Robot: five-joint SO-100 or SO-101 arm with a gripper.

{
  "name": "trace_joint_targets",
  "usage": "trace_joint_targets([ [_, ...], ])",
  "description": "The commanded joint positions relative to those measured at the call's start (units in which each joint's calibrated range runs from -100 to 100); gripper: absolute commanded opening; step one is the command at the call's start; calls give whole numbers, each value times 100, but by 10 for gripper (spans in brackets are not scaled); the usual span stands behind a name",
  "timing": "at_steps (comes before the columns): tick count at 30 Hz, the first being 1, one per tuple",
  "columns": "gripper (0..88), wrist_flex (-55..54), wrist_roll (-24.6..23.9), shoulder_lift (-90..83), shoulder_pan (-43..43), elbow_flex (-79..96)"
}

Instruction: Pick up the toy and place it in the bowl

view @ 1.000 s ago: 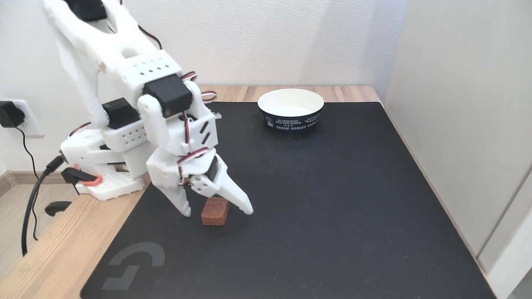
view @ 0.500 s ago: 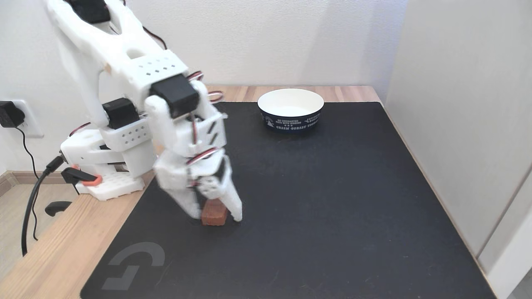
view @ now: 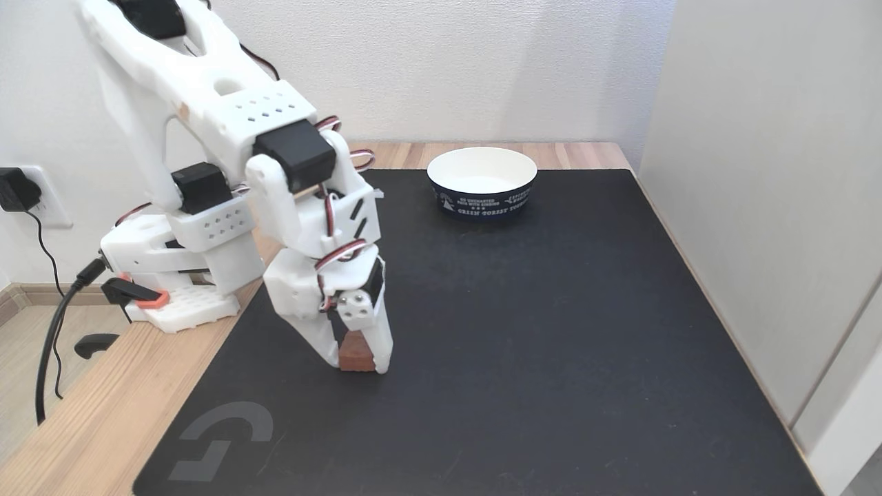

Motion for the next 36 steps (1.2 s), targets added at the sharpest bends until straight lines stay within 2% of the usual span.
trace_joint_targets([
  [1, 23, 5, -478, -1021, -595, -330],
  [3, 23, 22, -750, -2055, -1147, -321],
  [7, 24, -80, -1287, -2972, -1950, -375],
  [8, 24, -367, -1559, -3014, -2452, -447],
  [17, 23, -2357, -2650, -2689, -4760, -483],
  [22, 23, -3433, -2952, -1738, -5697, -952],
  [27, 23, -3788, -3010, -788, -6233, -1456],
  [36, 32, -3907, -3218, 188, -6634, -1420],
])
